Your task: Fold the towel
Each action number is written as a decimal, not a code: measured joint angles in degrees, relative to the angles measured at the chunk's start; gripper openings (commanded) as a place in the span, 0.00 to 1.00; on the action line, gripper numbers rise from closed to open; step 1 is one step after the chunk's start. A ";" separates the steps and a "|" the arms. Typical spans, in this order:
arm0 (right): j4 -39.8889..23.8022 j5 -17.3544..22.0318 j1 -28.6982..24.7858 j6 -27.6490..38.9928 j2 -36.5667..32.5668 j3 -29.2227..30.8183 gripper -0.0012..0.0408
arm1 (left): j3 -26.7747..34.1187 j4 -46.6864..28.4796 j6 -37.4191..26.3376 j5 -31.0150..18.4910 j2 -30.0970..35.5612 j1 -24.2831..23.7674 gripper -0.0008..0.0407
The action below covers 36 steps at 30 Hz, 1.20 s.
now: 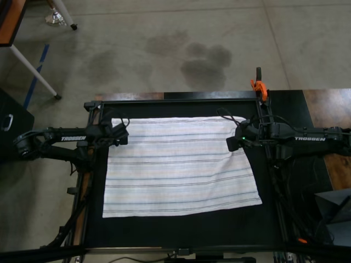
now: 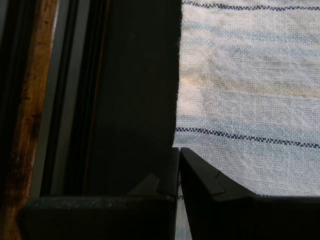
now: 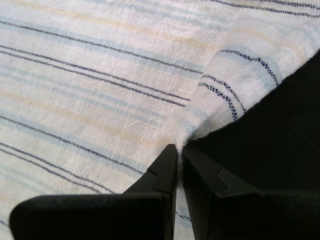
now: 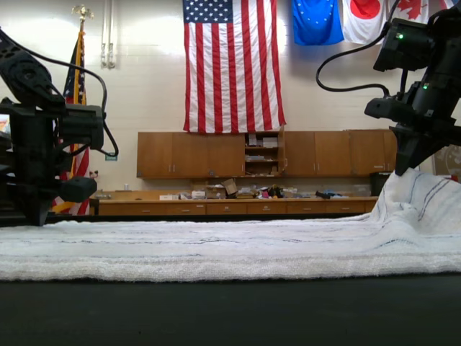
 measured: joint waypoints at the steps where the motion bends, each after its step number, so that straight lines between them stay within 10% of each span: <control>1: 0.00 0.00 0.00 0.00 0.00 0.00 0.04 | -0.11 -0.07 0.42 0.31 -0.72 0.24 0.02; 13: 0.00 0.00 0.00 -0.04 0.00 -0.02 0.04 | -0.15 -3.61 0.72 1.99 -5.40 0.31 0.05; 27: 0.02 -0.66 0.00 -0.24 0.00 0.00 0.04 | -0.66 -2.49 2.10 3.30 -5.29 0.28 0.59; 36: 0.39 -0.85 0.00 -0.24 0.00 0.00 0.04 | -2.03 -0.39 1.38 3.82 -5.38 0.28 0.46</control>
